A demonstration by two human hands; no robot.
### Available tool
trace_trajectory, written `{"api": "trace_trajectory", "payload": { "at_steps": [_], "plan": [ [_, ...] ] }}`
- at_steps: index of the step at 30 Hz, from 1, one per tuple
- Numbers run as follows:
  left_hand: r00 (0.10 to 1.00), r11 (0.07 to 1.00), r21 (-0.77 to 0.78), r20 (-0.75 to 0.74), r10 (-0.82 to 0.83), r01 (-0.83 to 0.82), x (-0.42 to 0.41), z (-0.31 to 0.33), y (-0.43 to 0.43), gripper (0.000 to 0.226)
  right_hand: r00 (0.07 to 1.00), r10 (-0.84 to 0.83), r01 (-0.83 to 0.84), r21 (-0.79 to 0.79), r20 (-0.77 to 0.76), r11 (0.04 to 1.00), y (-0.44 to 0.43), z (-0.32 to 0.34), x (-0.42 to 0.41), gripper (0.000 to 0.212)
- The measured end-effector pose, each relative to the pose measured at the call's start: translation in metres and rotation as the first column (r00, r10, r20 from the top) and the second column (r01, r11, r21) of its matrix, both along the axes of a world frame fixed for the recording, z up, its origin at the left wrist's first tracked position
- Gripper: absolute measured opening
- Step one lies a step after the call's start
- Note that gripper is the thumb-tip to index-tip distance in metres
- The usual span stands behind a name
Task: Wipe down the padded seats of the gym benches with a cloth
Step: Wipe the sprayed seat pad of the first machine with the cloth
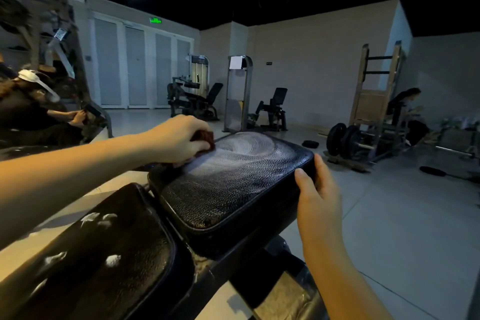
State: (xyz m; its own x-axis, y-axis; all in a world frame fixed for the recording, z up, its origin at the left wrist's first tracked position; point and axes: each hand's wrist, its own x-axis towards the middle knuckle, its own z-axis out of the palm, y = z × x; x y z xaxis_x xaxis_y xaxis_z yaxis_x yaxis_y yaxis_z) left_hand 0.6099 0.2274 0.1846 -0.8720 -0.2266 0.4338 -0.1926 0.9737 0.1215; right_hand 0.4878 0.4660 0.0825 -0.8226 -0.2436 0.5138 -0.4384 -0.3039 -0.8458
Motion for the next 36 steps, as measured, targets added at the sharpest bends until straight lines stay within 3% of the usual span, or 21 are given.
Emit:
{"api": "trace_trajectory", "payload": {
  "at_steps": [2, 6, 10, 13, 15, 18, 22, 26, 30, 33, 36],
  "plan": [
    [0.993, 0.993, -0.027, -0.015, 0.118, -0.118, -0.019, 0.001, -0.018, 0.019, 1.000, -0.019, 0.019, 0.013, -0.020, 1.000, 0.000, -0.001, 0.002, 0.053],
    [0.994, 0.995, 0.040, -0.064, 0.093, -0.090, -0.076, 0.011, 0.011, 0.014, 0.998, -0.030, 0.032, 0.045, -0.047, 0.998, 0.002, 0.001, 0.007, 0.055],
    [0.983, 0.990, 0.066, -0.147, -0.114, 0.124, -0.090, 0.014, 0.067, 0.014, 0.999, -0.031, 0.033, 0.046, -0.030, 0.998, 0.004, 0.001, 0.009, 0.054],
    [0.935, 0.943, 0.017, -0.141, -0.326, 0.332, -0.045, 0.001, 0.100, 0.012, 1.000, 0.000, 0.000, 0.037, -0.007, 0.999, 0.005, 0.003, 0.007, 0.051],
    [0.922, 0.928, -0.011, -0.111, -0.372, 0.373, -0.008, -0.010, 0.089, 0.008, 1.000, 0.016, -0.016, 0.022, 0.002, 1.000, 0.005, 0.002, 0.004, 0.051],
    [0.977, 0.980, 0.035, -0.095, -0.190, 0.194, 0.016, -0.012, 0.043, 0.010, 1.000, 0.004, -0.003, 0.021, -0.012, 1.000, 0.002, 0.000, 0.002, 0.050],
    [0.996, 0.999, 0.040, -0.079, 0.032, -0.029, -0.040, 0.001, 0.018, 0.008, 0.999, -0.008, 0.009, 0.027, -0.035, 1.000, 0.003, 0.001, 0.004, 0.048],
    [0.985, 0.990, 0.101, -0.151, -0.079, 0.095, -0.098, 0.014, 0.078, 0.016, 1.000, 0.006, -0.006, 0.028, -0.028, 1.000, 0.005, 0.001, 0.005, 0.045],
    [0.936, 0.950, 0.027, -0.180, -0.303, 0.312, -0.065, 0.001, 0.129, 0.011, 1.000, -0.002, 0.002, 0.007, 0.010, 1.000, 0.007, 0.005, 0.004, 0.044],
    [0.943, 0.954, 0.018, -0.158, -0.293, 0.299, -0.014, -0.013, 0.106, 0.008, 0.999, 0.027, -0.027, 0.003, 0.030, 1.000, 0.009, 0.005, 0.005, 0.047],
    [0.984, 0.984, 0.087, -0.101, -0.148, 0.157, 0.003, -0.009, 0.060, 0.007, 0.999, 0.030, -0.031, 0.007, 0.034, 1.000, 0.006, 0.002, 0.002, 0.052]
  ]
}}
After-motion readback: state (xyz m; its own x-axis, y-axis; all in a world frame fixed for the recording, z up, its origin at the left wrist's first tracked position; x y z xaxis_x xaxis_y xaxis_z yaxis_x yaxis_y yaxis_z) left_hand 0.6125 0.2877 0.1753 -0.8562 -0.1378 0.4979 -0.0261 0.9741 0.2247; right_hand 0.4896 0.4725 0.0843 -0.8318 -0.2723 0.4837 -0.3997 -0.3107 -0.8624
